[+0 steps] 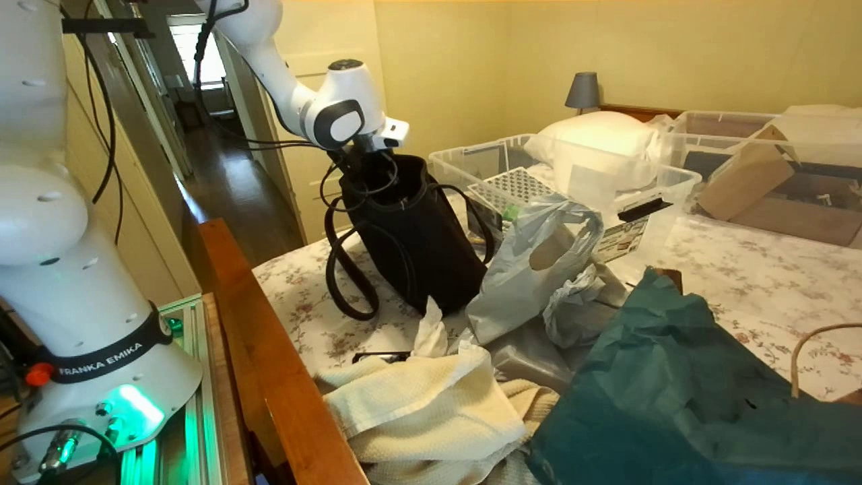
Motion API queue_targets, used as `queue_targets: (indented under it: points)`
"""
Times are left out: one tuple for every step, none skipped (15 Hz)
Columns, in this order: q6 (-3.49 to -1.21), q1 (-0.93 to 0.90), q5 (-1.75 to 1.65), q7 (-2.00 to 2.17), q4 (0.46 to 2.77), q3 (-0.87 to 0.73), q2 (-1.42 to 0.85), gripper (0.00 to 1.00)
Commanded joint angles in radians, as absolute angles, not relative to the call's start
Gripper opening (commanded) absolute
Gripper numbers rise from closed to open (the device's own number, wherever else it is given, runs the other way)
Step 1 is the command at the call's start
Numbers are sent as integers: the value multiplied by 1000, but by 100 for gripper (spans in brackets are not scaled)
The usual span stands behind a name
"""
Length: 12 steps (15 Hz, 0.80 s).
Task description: Remove the brown plastic from the bag and put it on the bed
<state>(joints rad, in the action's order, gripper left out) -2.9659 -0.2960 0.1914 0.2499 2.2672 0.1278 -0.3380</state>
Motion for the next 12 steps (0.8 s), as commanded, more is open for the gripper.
queue_targets:
  points:
    - [-2915,-190,268,174,2321,249,-261,0]
    - [-2902,-166,291,155,2325,275,-252,0]
    - [-2888,-141,321,130,2336,301,-236,0]
    - [-2875,-123,345,107,2345,318,-221,0]
    - [-2865,-112,365,91,2354,326,-204,0]
    - [-2854,-100,387,71,2363,332,-188,0]
    - [-2844,-90,410,50,2372,338,-171,0]
    - [-2830,-73,450,11,2377,353,-158,0]
    - [-2817,-67,478,-14,2383,353,-144,0]
    - [-2800,-56,522,-56,2389,361,-128,0]
    - [-2789,-54,558,-87,2397,360,-110,0]
    - [-2775,-52,599,-123,2402,359,-95,0]
